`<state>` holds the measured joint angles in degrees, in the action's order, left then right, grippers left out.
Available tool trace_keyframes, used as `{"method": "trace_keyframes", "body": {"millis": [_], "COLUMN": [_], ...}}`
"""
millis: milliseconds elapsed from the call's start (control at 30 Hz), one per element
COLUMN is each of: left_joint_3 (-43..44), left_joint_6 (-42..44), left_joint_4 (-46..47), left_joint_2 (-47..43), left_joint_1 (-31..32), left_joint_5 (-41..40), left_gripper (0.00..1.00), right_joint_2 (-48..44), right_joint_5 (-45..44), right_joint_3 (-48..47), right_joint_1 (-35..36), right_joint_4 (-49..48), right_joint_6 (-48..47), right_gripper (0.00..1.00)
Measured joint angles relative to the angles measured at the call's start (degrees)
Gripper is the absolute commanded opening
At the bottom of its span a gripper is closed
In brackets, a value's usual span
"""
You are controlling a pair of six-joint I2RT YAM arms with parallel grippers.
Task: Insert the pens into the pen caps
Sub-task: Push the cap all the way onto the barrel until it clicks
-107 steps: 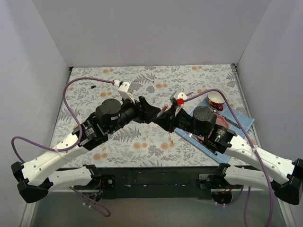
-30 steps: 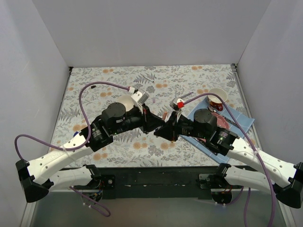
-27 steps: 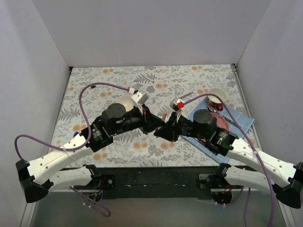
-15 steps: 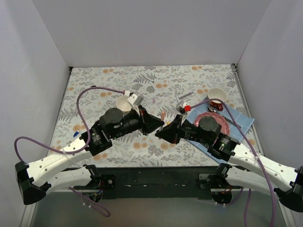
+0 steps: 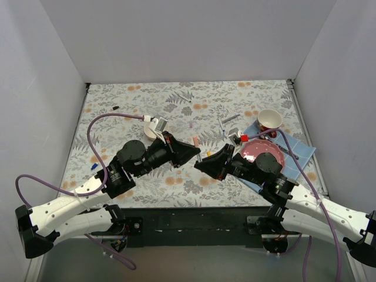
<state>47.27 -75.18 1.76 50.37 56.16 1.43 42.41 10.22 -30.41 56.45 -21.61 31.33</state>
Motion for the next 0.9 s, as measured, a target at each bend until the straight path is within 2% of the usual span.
{"method": "trace_keyframes", "body": {"millis": [33, 100, 133, 200, 267, 467, 900], "left_joint_3": [0.0, 0.0, 0.0, 0.0, 0.0, 1.8, 8.0], "left_joint_6": [-0.2, -0.5, -0.6, -0.5, -0.6, 0.5, 4.2], "left_joint_4": [0.0, 0.1, 0.1, -0.1, -0.2, -2.7, -6.8], "left_joint_2": [0.0, 0.0, 0.0, -0.3, -0.9, -3.4, 0.0], "left_joint_1": [0.0, 0.0, 0.0, -0.1, -0.3, -0.5, -0.5], "left_joint_5": [0.0, -0.2, -0.2, -0.8, -1.8, -5.0, -7.1], "left_gripper": [0.13, 0.26, 0.41, 0.55, 0.62, 0.64, 0.50], "right_joint_2": [0.1, 0.2, 0.2, 0.2, 0.2, 0.2, 0.2], "right_joint_5": [0.0, 0.1, 0.2, 0.4, 0.5, 1.1, 3.7], "right_joint_3": [0.0, 0.0, 0.0, 0.0, 0.0, -0.1, -0.3], "right_joint_1": [0.0, 0.0, 0.0, 0.0, 0.0, 0.0, 0.0], "right_joint_4": [-0.1, -0.4, -0.4, -0.1, 0.4, 2.2, 2.8], "right_joint_6": [0.1, 0.1, 0.0, -0.1, -0.2, -1.0, -1.6], "right_gripper": [0.01, 0.01, 0.01, 0.01, 0.01, 0.01, 0.01]}}
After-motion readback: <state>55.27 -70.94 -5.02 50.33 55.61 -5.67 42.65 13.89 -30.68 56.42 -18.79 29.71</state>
